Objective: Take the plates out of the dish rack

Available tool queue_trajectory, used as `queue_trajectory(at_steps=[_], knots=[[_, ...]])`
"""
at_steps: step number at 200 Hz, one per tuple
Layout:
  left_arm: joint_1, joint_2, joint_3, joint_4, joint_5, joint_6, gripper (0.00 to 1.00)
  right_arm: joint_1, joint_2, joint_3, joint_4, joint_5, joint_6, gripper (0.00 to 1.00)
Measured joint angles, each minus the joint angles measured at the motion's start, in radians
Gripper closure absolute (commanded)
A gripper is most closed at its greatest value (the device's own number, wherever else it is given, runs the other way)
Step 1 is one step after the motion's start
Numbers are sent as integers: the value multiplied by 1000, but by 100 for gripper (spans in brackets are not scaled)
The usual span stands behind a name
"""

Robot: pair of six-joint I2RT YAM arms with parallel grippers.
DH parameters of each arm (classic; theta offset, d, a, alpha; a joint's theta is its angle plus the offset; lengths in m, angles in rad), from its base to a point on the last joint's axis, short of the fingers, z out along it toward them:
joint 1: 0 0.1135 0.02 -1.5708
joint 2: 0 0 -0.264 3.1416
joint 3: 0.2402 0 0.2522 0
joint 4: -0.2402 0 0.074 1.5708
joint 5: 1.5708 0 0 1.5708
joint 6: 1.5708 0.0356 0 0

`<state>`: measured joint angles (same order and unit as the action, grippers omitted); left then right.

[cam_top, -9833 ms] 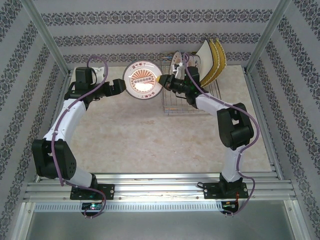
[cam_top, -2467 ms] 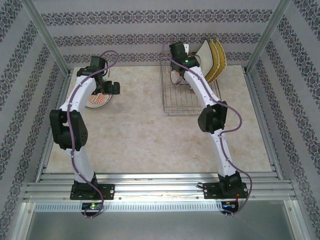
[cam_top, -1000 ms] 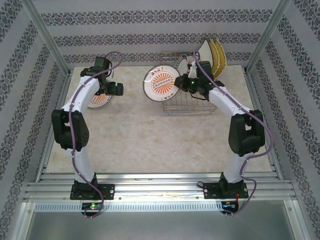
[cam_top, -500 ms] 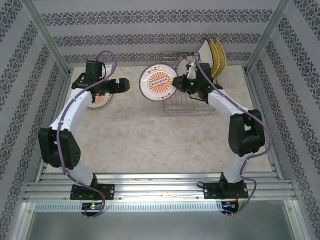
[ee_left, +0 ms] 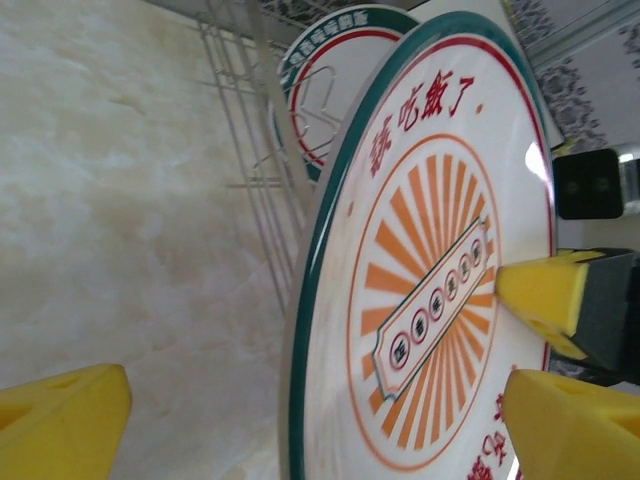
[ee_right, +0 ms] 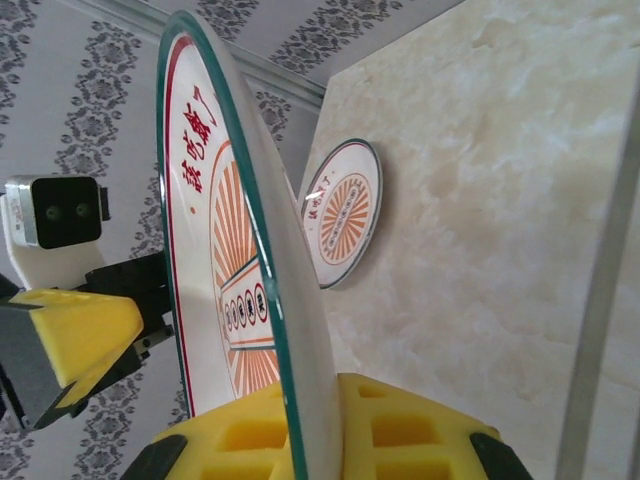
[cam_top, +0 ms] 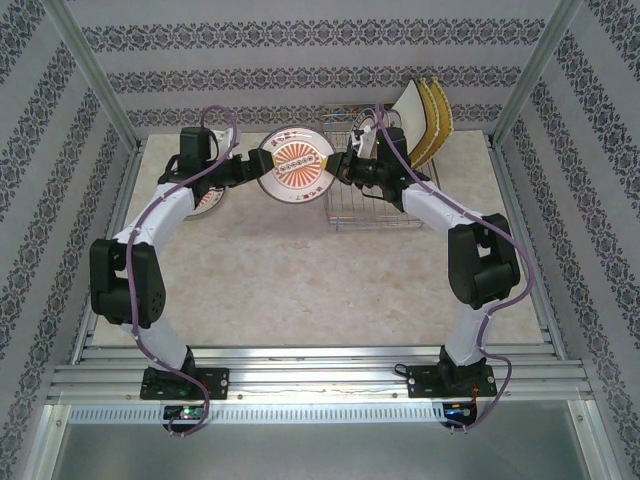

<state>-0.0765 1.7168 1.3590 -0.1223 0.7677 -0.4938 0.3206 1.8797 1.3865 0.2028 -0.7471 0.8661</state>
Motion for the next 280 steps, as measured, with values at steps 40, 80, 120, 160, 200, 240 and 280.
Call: queue_trajectory(at_steps=[40, 80, 120, 160, 200, 240, 280], knots=[[0, 24, -3, 66, 42, -47, 35, 13, 3, 4, 42, -3, 29, 100], [0, 39, -7, 80, 55, -64, 67, 18, 15, 12, 54, -2, 47, 100], [7, 39, -5, 93, 86, -105, 100, 15, 38, 30, 50, -5, 36, 100], [13, 40, -3, 94, 101, -125, 100, 17, 42, 39, 48, -6, 25, 100], [13, 40, -3, 94, 100, -126, 100, 17, 43, 39, 44, -5, 21, 100], [12, 40, -3, 97, 99, -124, 100, 18, 43, 39, 33, 2, 21, 74], [11, 55, -3, 92, 64, -105, 100, 17, 43, 41, 28, 17, 19, 22]])
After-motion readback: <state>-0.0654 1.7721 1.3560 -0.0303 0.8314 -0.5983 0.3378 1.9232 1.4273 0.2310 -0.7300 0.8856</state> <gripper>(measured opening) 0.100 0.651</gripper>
